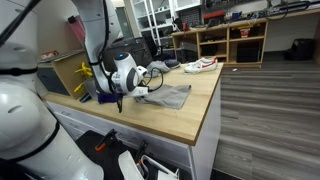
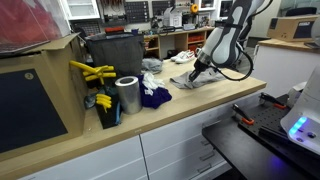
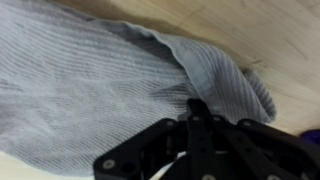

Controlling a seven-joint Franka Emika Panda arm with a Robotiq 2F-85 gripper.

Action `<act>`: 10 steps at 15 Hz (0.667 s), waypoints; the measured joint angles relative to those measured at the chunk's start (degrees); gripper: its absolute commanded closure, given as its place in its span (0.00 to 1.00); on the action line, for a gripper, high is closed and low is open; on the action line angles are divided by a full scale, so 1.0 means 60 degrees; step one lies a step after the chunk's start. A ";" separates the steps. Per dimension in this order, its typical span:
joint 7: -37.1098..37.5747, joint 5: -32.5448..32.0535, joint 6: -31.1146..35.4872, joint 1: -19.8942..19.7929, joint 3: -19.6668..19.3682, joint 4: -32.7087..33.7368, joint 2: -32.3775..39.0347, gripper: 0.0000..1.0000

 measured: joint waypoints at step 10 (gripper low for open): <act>0.0140 -0.0862 -0.0227 -0.0865 0.1393 -0.0326 0.0098 0.29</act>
